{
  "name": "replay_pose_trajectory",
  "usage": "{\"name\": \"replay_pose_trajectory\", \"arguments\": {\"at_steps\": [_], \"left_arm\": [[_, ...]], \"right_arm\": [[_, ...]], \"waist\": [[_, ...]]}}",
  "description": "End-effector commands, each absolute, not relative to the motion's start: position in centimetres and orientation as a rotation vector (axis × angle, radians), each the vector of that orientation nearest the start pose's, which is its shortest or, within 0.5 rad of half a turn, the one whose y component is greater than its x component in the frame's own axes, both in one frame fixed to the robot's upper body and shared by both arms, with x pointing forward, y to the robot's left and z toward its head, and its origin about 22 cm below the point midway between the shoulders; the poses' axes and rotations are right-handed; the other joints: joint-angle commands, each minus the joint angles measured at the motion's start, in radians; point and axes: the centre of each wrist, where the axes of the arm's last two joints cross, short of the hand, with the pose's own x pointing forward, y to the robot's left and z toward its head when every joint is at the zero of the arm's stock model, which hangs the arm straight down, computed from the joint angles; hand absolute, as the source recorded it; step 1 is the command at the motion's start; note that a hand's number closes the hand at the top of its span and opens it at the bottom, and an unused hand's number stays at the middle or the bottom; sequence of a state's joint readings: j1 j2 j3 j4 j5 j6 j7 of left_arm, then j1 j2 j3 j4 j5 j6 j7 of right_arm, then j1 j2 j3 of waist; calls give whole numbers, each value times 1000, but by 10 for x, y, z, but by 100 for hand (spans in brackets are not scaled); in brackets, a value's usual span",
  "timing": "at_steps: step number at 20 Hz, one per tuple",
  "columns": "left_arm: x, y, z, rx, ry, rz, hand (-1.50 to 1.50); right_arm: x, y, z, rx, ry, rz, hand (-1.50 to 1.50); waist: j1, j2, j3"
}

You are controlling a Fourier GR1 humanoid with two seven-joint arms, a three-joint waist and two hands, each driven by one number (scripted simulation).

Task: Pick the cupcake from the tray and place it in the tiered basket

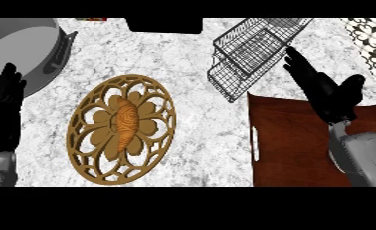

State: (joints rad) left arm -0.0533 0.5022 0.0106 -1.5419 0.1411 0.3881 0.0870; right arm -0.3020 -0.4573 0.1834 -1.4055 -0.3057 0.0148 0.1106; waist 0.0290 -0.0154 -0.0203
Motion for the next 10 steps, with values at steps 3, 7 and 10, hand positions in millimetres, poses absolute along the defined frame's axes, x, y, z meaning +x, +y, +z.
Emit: {"name": "replay_pose_trajectory", "arguments": {"at_steps": [3, 7, 10], "left_arm": [[245, 337, 56, 393, -1503, 22, 0], [245, 314, 35, 296, -1445, 12, 0], [242, 300, 30, 181, -1417, -16, 0]], "right_arm": [[289, -265, 86, -56, -1782, 280, 150], [274, -361, 76, -687, -1544, 347, 150], [254, -334, 27, -686, -1548, -249, -150]], "waist": [[-44, 5, 20], [-163, 17, -7], [-124, 8, 20]]}}
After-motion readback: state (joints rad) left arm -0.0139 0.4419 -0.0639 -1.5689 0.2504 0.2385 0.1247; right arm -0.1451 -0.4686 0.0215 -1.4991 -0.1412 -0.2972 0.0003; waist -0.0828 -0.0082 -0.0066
